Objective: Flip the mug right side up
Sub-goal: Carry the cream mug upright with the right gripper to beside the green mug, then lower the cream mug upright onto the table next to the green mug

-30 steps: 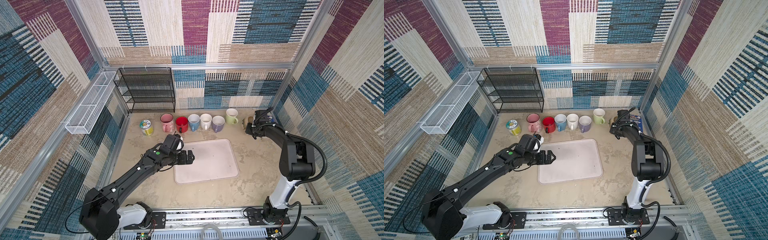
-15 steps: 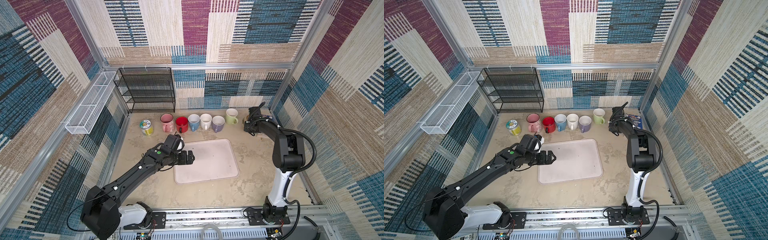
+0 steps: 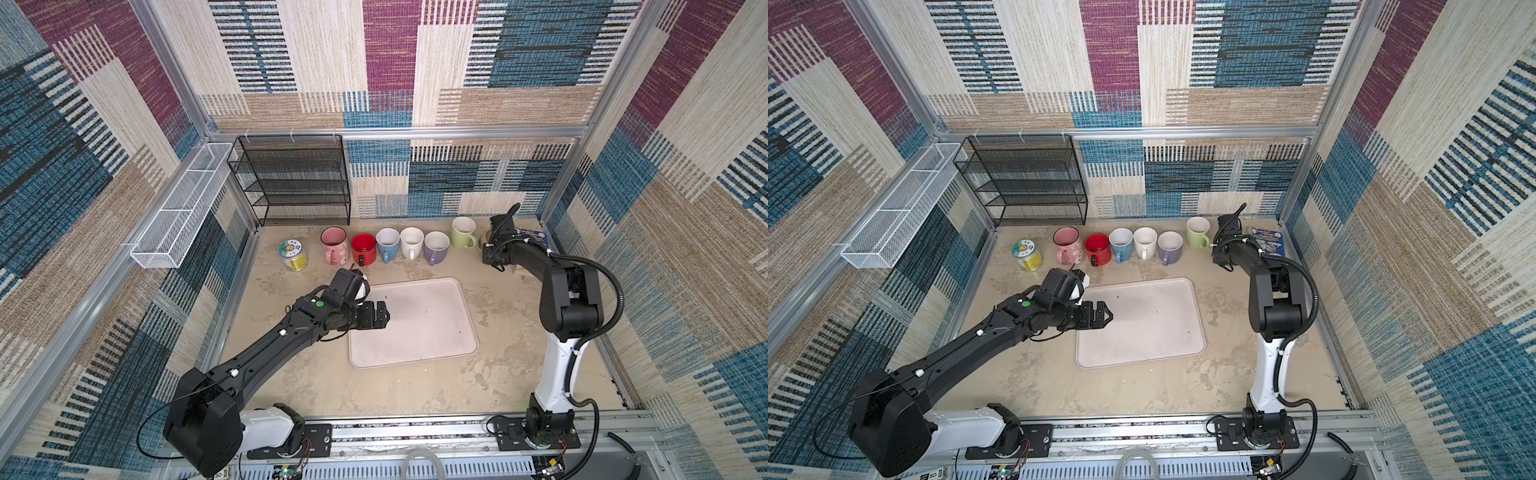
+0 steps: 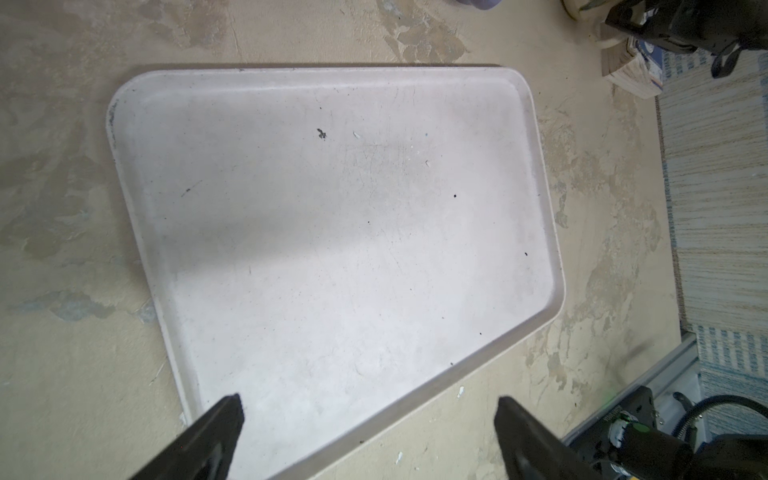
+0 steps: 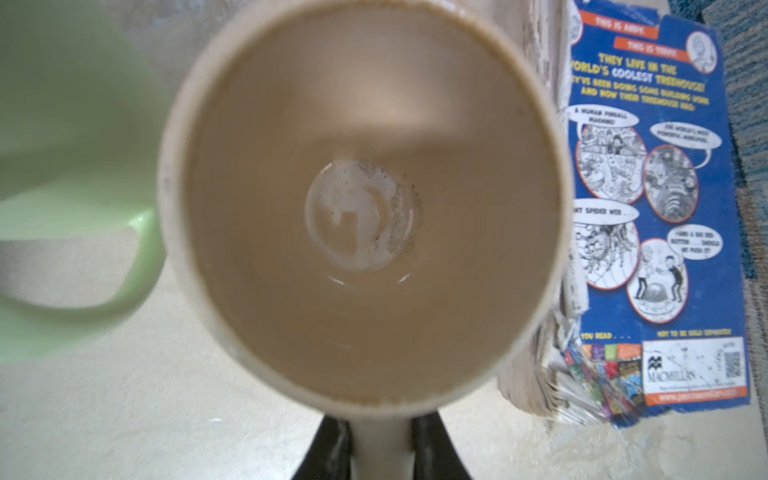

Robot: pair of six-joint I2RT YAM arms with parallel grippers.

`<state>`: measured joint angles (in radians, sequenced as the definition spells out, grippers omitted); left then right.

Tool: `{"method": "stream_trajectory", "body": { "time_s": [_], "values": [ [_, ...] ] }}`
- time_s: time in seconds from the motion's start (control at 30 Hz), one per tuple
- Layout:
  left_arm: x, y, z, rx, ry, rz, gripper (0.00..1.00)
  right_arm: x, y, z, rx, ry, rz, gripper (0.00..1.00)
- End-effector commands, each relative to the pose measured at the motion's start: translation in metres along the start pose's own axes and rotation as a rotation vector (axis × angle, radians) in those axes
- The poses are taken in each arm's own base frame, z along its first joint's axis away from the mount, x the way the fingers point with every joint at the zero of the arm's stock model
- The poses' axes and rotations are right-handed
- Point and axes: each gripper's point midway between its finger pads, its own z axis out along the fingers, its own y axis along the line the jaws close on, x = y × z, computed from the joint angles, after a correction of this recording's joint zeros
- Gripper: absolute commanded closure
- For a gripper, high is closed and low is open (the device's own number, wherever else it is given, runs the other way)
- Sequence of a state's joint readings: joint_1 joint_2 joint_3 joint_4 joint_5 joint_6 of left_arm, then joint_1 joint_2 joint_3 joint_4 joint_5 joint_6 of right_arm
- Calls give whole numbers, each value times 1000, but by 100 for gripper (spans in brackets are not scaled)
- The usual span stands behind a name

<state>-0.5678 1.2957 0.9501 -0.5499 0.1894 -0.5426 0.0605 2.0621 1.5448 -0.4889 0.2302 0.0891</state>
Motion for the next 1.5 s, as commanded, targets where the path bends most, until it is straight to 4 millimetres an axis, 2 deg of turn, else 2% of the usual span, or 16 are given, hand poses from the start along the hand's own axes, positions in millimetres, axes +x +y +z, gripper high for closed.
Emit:
{"method": "stream_trajectory", "body": {
  "time_s": [0.0,0.27,0.4,0.67,0.77,1.0,1.17,1.3,1.47],
  "values": [
    [-2,-2,-1,3,-4,22,0,-12,7,0,-20,-47,-5,100],
    [-2,-2,0,5,-3,23,0,-8,13,-3,-40,-52,-8,96],
    [-2,-3,-1,9,-5,23,0,-6,11,-6,-34,-50,-3,74],
    [-2,-4,-1,17,-3,22,1,-5,9,-19,-40,-66,-3,60],
    [-2,-4,-2,18,-4,22,1,-7,8,-29,-46,-78,1,57],
    [-3,-5,-6,22,-17,23,1,-26,11,-72,-97,-153,9,55],
    [-2,-6,-5,29,-15,25,0,-42,31,-92,-194,-187,-21,63],
    [-2,-6,-4,31,-11,23,0,-51,50,-89,-239,-180,-58,66],
    [-3,-6,-4,27,-11,25,0,-58,58,-67,-225,-159,-83,65]
  ]
}}
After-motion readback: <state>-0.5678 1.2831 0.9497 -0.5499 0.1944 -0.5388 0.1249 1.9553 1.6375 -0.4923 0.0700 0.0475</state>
